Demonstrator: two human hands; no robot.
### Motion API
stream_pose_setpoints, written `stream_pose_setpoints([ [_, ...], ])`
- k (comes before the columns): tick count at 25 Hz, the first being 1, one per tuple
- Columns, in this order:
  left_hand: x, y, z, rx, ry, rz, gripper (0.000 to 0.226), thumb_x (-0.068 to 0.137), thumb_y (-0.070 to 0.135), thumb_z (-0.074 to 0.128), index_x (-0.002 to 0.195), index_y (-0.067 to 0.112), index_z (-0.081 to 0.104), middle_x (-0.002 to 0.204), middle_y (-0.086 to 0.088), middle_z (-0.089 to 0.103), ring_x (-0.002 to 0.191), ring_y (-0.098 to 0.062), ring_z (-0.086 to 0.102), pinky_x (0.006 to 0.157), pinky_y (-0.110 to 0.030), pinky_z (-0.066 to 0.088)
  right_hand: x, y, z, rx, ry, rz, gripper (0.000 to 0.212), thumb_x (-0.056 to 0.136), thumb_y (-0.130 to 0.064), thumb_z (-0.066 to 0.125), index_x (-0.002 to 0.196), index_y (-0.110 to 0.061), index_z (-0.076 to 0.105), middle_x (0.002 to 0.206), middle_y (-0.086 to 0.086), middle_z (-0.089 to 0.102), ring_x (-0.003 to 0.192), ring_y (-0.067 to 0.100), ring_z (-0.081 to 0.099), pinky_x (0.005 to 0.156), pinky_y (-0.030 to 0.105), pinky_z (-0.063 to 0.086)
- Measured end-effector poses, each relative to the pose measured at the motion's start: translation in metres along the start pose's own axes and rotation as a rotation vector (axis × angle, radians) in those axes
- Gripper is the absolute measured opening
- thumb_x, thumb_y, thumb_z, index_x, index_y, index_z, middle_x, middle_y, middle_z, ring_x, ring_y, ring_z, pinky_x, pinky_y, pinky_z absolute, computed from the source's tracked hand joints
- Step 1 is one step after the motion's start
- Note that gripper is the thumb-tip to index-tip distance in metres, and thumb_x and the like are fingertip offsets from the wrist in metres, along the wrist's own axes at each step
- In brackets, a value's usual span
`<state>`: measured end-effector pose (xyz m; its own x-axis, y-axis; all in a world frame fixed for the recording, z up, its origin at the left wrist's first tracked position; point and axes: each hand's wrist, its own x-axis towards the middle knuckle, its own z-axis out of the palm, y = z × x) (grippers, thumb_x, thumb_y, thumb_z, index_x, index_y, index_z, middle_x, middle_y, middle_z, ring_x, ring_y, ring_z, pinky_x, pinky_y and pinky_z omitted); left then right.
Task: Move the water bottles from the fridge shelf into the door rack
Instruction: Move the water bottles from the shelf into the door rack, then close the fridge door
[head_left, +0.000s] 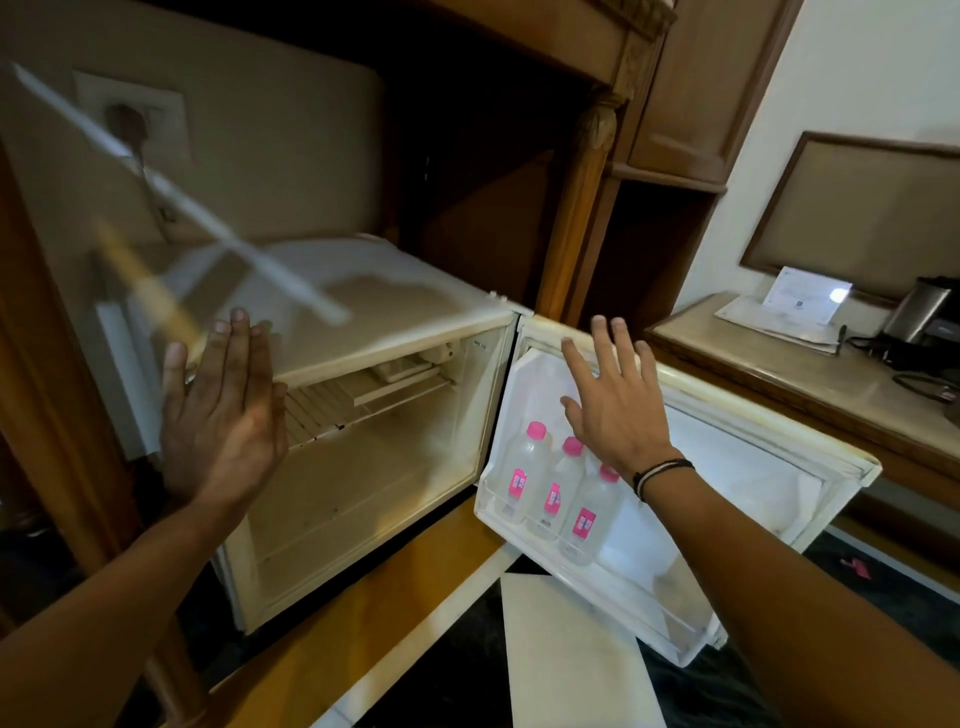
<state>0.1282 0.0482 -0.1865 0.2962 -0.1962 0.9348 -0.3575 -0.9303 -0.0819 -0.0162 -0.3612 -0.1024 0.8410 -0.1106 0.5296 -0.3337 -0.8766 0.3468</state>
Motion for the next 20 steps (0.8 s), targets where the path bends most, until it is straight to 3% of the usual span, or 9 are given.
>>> stream_pose_setpoints([
  [2,-0.003,-0.003,0.007,-0.004,-0.02,-0.036,0.066,0.117,0.036,0.031,0.175,0.009,0.017,0.184,-0.009,0.013,0.171,-0.024,0.009,0.139,-0.053,0.003,-0.005,0.013,0.001,0.024,-0.197,0.145,0.086,0.095,-0.071,0.04,0.164,-0.027,0.015,0.171,0.019,0.007,0.158,0.043,0.003,0.125,0.062,0.006],
  [4,-0.004,-0.004,0.012,-0.033,-0.073,-0.058,0.068,0.115,0.041,0.027,0.176,0.014,0.014,0.185,-0.004,0.008,0.171,-0.025,0.011,0.138,-0.055,0.004,-0.014,0.024,0.003,0.041,-0.372,0.206,0.094,0.092,-0.079,0.03,0.165,-0.029,-0.002,0.172,0.017,-0.005,0.158,0.044,-0.004,0.125,0.063,0.005],
  [6,-0.005,-0.005,0.015,-0.06,-0.149,-0.114,0.071,0.113,0.046,0.022,0.177,0.018,0.009,0.186,-0.002,0.004,0.172,-0.024,0.008,0.138,-0.056,0.004,-0.017,0.024,0.001,0.049,-0.436,0.19,0.097,0.09,-0.082,0.027,0.164,-0.03,-0.009,0.172,0.015,-0.009,0.158,0.044,-0.005,0.126,0.063,0.006],
  [10,-0.002,0.001,0.005,-0.048,-0.21,-0.145,0.072,0.112,0.048,0.016,0.177,0.019,0.004,0.186,-0.001,0.0,0.172,-0.021,0.003,0.139,-0.055,0.002,-0.013,0.018,-0.015,0.038,-0.493,0.203,0.104,0.087,-0.085,0.032,0.164,-0.028,-0.008,0.172,0.015,-0.007,0.158,0.045,-0.001,0.126,0.062,0.009],
  [13,0.004,0.005,-0.014,-0.049,-0.244,-0.107,0.071,0.112,0.043,0.017,0.177,0.013,0.013,0.185,-0.009,0.009,0.171,-0.027,0.01,0.139,-0.05,-0.003,-0.015,0.006,-0.027,-0.002,-0.56,0.197,0.109,0.085,-0.085,0.04,0.164,-0.026,-0.006,0.172,0.016,-0.006,0.157,0.046,0.002,0.126,0.061,0.014],
  [16,0.012,0.013,-0.043,-0.011,-0.273,-0.101,0.069,0.109,0.033,0.031,0.172,0.004,0.029,0.18,-0.019,0.024,0.167,-0.034,0.024,0.138,-0.043,-0.011,-0.013,-0.009,-0.043,-0.007,-0.628,0.168,0.116,0.081,-0.087,0.046,0.165,-0.025,-0.004,0.172,0.015,-0.003,0.157,0.047,0.008,0.125,0.058,0.021],
  [20,0.025,0.023,-0.064,-0.009,-0.361,-0.112,0.064,0.108,0.022,0.049,0.167,0.001,0.039,0.175,-0.022,0.034,0.165,-0.034,0.025,0.135,-0.048,-0.001,-0.006,-0.027,-0.073,0.01,-0.706,0.052,0.119,0.076,-0.09,0.049,0.165,-0.024,0.004,0.172,0.013,0.01,0.15,0.042,0.033,0.111,0.046,0.043],
])
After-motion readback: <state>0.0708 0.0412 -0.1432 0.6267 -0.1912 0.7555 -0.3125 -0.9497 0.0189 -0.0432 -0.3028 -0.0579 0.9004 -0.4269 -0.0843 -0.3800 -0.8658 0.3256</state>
